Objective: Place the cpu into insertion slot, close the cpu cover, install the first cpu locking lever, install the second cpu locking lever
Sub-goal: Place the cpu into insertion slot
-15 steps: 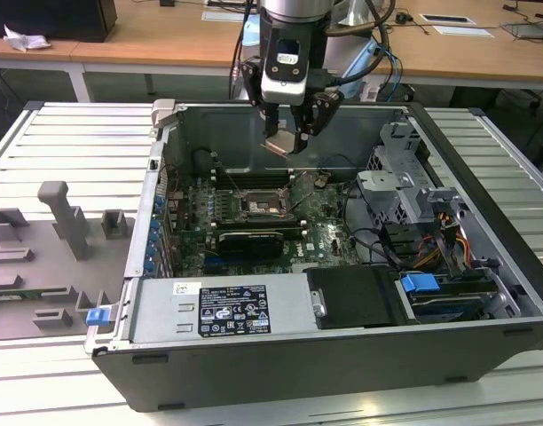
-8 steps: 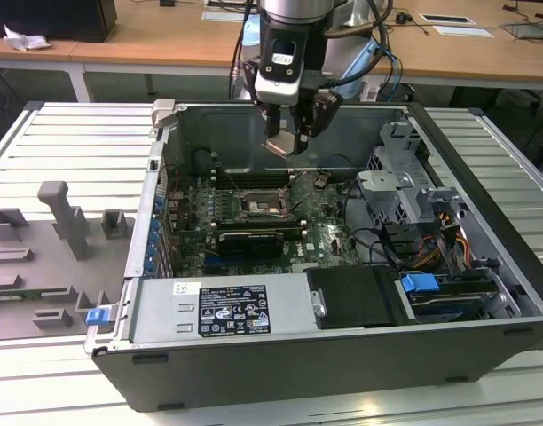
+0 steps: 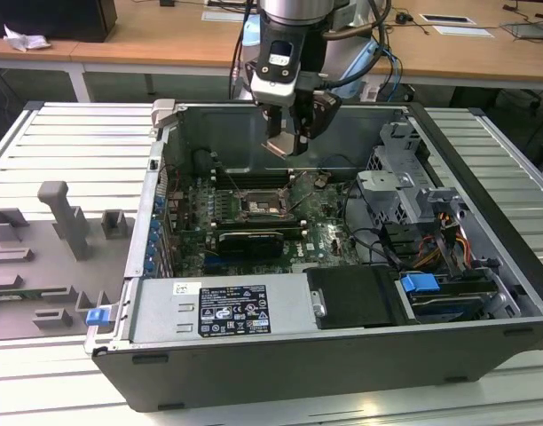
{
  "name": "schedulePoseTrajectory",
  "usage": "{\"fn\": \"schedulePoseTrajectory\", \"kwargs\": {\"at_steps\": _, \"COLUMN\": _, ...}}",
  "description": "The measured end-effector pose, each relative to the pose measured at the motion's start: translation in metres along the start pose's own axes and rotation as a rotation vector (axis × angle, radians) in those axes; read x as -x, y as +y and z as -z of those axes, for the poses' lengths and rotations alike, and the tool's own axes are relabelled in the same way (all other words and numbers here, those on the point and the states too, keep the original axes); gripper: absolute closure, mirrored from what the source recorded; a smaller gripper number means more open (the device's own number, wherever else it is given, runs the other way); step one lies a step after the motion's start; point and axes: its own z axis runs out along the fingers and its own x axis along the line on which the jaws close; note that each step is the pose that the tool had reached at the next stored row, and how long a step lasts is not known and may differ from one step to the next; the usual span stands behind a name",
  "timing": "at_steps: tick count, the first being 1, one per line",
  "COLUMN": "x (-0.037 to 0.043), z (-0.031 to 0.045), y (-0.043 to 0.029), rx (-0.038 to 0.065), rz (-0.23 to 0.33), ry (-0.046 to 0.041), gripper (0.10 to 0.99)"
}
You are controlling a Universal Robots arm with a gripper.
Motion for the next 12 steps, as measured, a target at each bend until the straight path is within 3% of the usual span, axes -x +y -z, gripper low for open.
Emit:
{"fn": "schedulePoseTrajectory", "kwargs": {"at_steps": 4, "x": 0.0001, "z": -0.0036, "y": -0.0004, "rx": 0.010, "rz": 0.001, "ry": -0.0089, "gripper": 0.557}}
{"fn": "schedulePoseTrajectory", "kwargs": {"at_steps": 12, "x": 0.0001, "z": -0.0060, "y": -0.0006, "rx": 0.011, "rz": -0.002, "ry": -0.0101, "gripper": 0.557}}
